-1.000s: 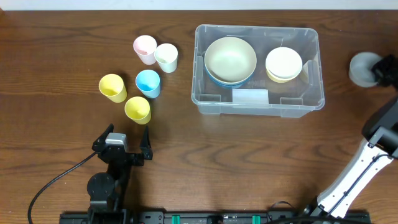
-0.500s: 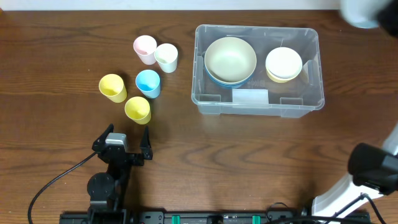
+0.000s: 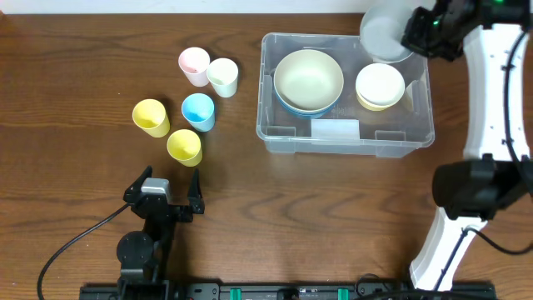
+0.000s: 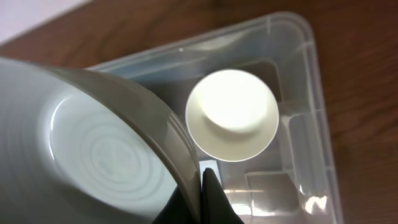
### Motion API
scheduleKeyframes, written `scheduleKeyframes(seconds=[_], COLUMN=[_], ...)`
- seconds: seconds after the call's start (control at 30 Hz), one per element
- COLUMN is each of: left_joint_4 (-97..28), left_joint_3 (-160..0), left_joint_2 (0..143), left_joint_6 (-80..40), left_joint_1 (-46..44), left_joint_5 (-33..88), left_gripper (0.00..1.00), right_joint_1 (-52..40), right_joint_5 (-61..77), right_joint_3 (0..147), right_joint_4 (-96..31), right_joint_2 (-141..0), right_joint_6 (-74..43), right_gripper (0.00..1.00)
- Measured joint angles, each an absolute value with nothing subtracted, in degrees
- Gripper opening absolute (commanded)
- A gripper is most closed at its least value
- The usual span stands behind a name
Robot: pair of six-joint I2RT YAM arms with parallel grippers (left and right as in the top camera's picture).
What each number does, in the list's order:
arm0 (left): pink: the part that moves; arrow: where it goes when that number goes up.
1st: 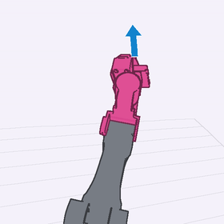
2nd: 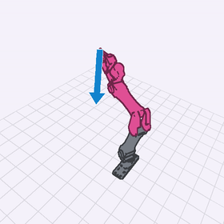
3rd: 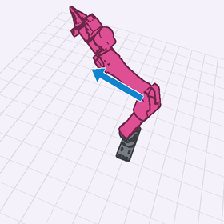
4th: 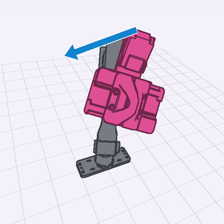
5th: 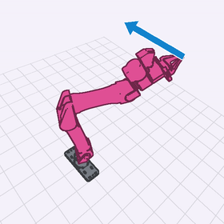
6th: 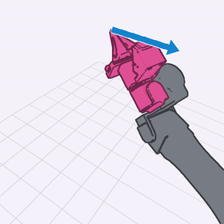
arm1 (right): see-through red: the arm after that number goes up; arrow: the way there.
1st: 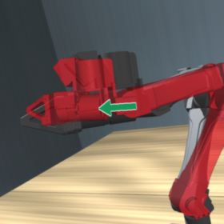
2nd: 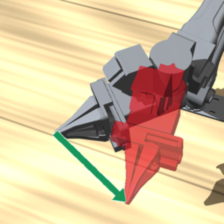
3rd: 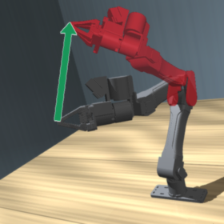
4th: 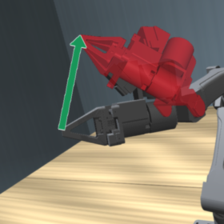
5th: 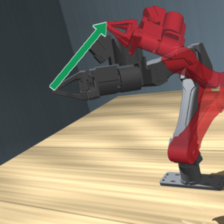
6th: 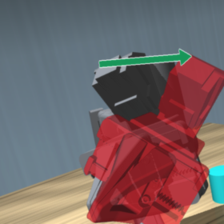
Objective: Pack container
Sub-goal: 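Lift the grey bowl and carry it over the white bowl, then lower the grey bowl onto the white bowl and release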
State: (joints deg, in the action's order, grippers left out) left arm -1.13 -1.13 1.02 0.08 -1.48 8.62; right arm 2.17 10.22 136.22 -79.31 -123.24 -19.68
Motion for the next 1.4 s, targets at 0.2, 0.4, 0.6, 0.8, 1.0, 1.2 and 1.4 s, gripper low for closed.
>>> scheduleKeyframes(seconds=[0.2,0.4,0.6,0.8,1.0,1.2,1.4], left_joint_4=[-1.1,-1.1,-1.1,-1.1,-1.1,-1.1,-1.1], left_joint_3=[-1.1,-1.1,-1.1,-1.1,-1.1,-1.1,-1.1], left_joint_2=[1.0,1.0,1.0,1.0,1.0,1.0,1.0], left_joint_6=[0.1,0.1,0.1,0.1,0.1,0.1,0.1], left_joint_1=[-1.5,-1.5,-1.5,-1.5,-1.5,-1.5,-1.5], left_joint_5=[8.6,8.6,8.6,8.6,8.6,8.6,8.6], left_gripper=[0.98,0.98,0.98,0.98,0.98,0.98,0.98], right_joint_1=[2.2,2.2,2.2,2.2,2.2,2.2,2.2], right_joint_5=[9.3,6.2,3.8,0.8,-0.1,-0.1,-0.5], right_joint_3=[136.2,136.2,136.1,136.0,136.0,136.0,134.8], right_joint_4=[-79.7,-80.5,-80.5,-80.6,-81.0,-81.0,-80.5], right_joint_2=[-127.0,-129.7,-131.8,-132.0,-132.9,-134.1,-134.6], right_joint_6=[-19.7,-19.7,-19.7,-19.7,-19.7,-19.7,-19.7], right_gripper=[0.01,0.01,0.01,0.01,0.02,0.02,0.04])
